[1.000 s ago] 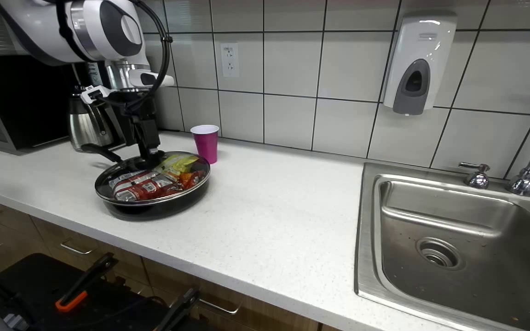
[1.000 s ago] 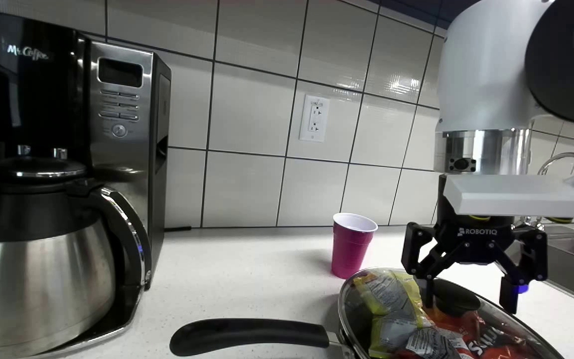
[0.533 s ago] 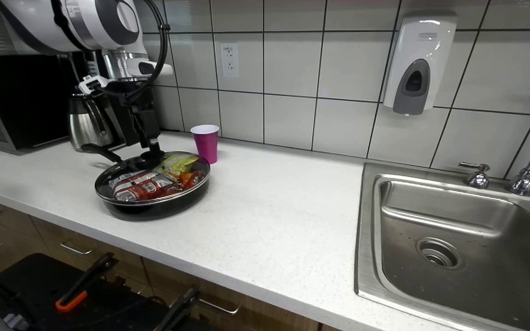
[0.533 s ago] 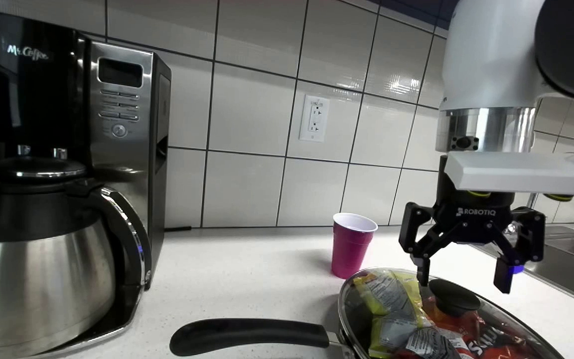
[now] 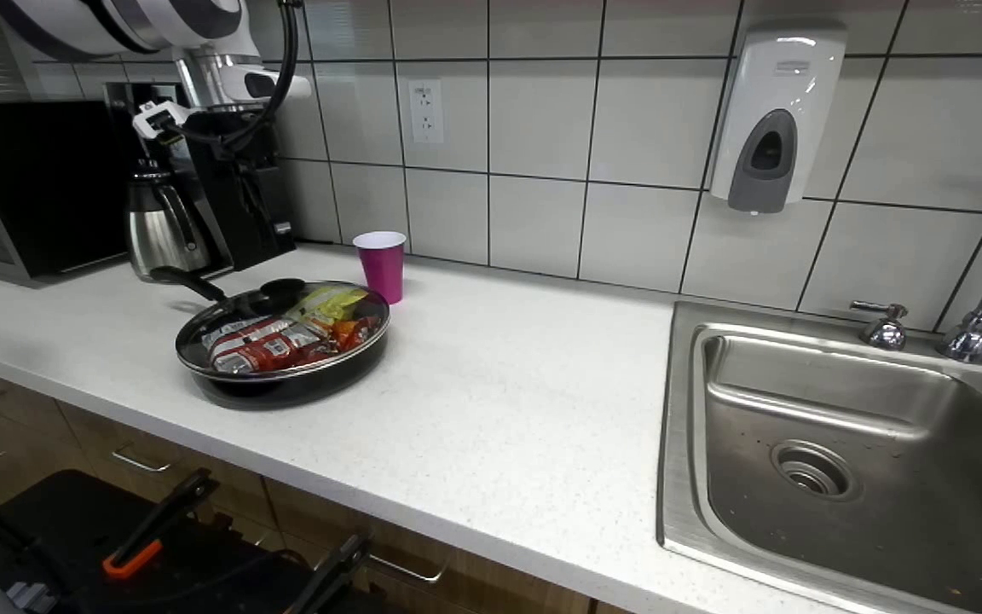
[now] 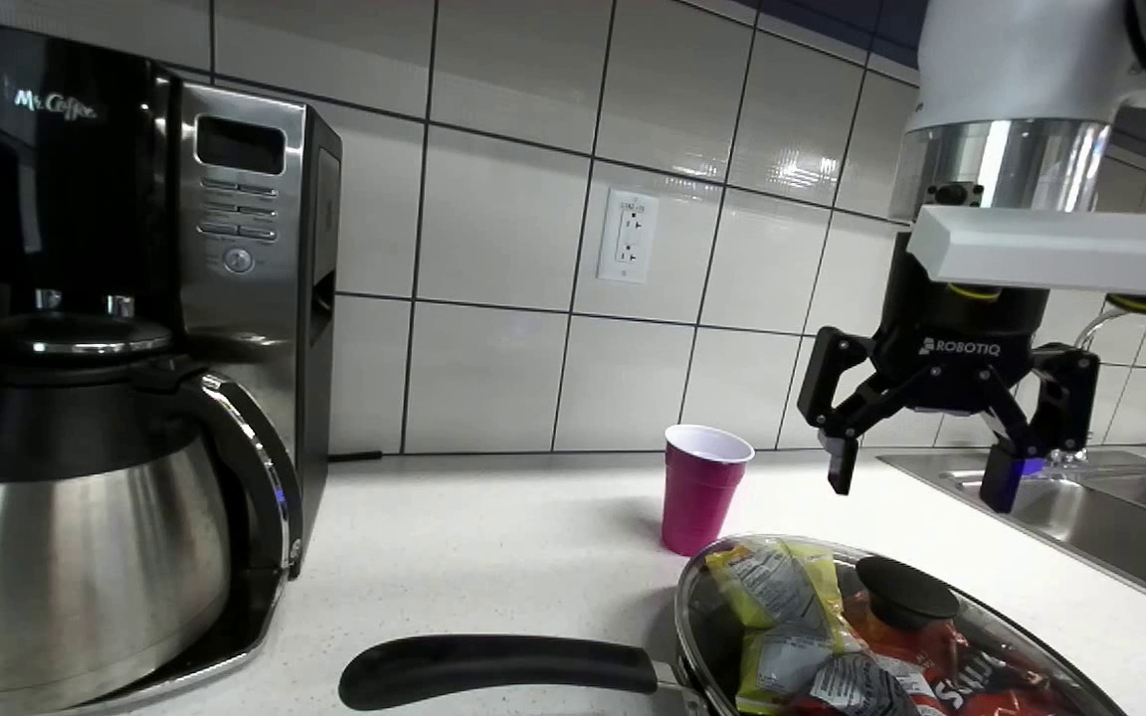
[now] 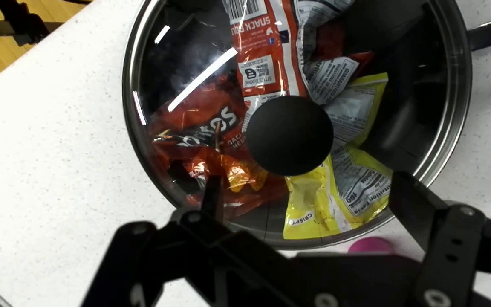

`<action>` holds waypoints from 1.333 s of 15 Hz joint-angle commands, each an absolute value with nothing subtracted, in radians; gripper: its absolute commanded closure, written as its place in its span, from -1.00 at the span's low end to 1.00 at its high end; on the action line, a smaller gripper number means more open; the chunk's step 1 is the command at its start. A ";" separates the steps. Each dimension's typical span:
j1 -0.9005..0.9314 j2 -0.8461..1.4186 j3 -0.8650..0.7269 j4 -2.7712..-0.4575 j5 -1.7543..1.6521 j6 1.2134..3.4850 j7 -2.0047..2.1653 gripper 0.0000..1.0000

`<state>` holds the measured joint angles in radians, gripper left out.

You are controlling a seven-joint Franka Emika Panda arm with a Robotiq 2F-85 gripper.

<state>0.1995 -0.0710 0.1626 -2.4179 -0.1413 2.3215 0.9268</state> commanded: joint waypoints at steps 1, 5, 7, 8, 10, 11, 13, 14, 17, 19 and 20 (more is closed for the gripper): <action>0.186 -0.141 0.182 -2.427 -0.142 2.281 0.911 -1.00; 0.183 -0.179 0.191 -2.432 -0.143 2.282 0.914 -1.00; 0.181 -0.193 0.196 -2.435 -0.143 2.283 0.918 -1.00; 0.180 -0.200 0.197 -2.435 -0.142 2.283 0.918 -1.00; 0.182 -0.209 0.196 -2.439 -0.120 2.285 0.900 -1.00; 0.177 -0.169 0.199 -2.421 -0.135 2.308 0.921 -1.00; 0.176 -0.169 0.199 -2.422 -0.135 2.308 0.921 -1.00; 0.176 -0.167 0.199 -2.422 -0.135 2.309 0.921 -1.00; 0.177 -0.163 0.198 -2.422 -0.135 2.309 0.921 -1.00; 0.177 -0.163 0.198 -2.422 -0.135 2.309 0.921 -1.00; 0.177 -0.163 0.198 -2.422 -0.135 2.309 0.921 -1.00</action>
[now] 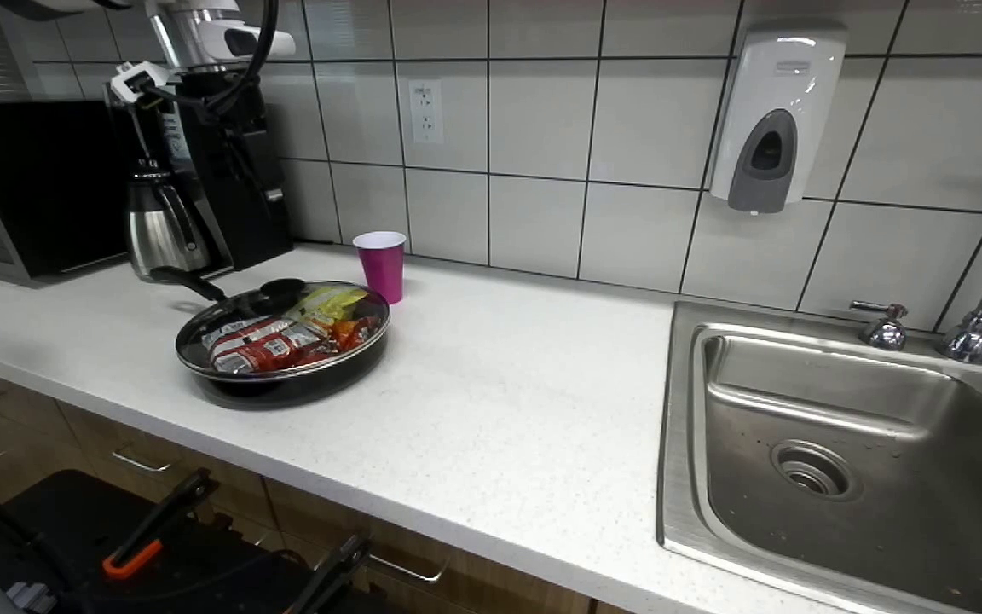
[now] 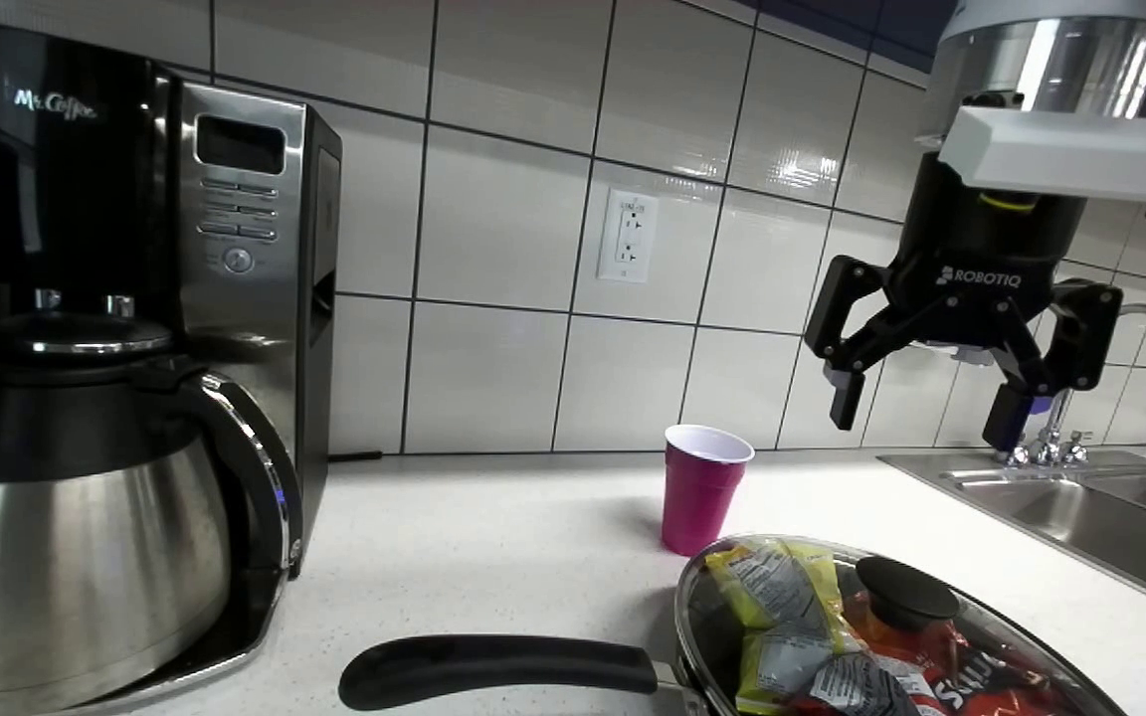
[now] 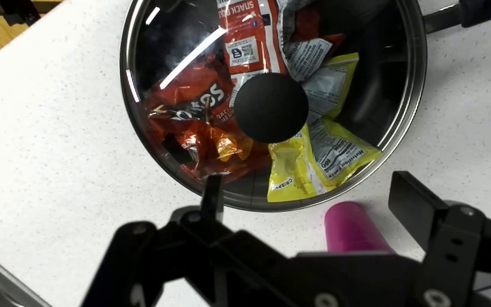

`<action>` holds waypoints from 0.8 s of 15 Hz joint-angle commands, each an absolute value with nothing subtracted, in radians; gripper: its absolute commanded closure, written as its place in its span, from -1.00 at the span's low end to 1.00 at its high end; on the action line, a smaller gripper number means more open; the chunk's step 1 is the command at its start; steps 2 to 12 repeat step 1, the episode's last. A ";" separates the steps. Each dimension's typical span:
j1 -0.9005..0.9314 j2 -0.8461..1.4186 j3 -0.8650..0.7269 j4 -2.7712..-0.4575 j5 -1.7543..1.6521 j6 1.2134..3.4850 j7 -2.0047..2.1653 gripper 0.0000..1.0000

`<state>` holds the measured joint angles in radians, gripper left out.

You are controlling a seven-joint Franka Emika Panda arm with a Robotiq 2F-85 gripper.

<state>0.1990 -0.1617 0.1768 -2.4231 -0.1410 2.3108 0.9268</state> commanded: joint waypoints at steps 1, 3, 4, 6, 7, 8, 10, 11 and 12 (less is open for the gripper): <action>0.177 -0.163 0.198 -2.422 -0.135 2.309 0.921 -1.00; 0.177 -0.163 0.198 -2.422 -0.135 2.309 0.921 -1.00; 0.177 -0.163 0.198 -2.422 -0.135 2.309 0.921 -1.00; 0.177 -0.163 0.198 -2.422 -0.135 2.309 0.921 -1.00; 0.177 -0.163 0.198 -2.422 -0.135 2.309 0.921 -1.00; 0.177 -0.163 0.198 -2.422 -0.135 2.309 0.921 -1.00; 0.177 -0.163 0.198 -2.422 -0.135 2.309 0.921 -1.00; 0.177 -0.163 0.198 -2.422 -0.135 2.309 0.921 -1.00; 0.177 -0.163 0.198 -2.422 -0.135 2.309 0.921 -1.00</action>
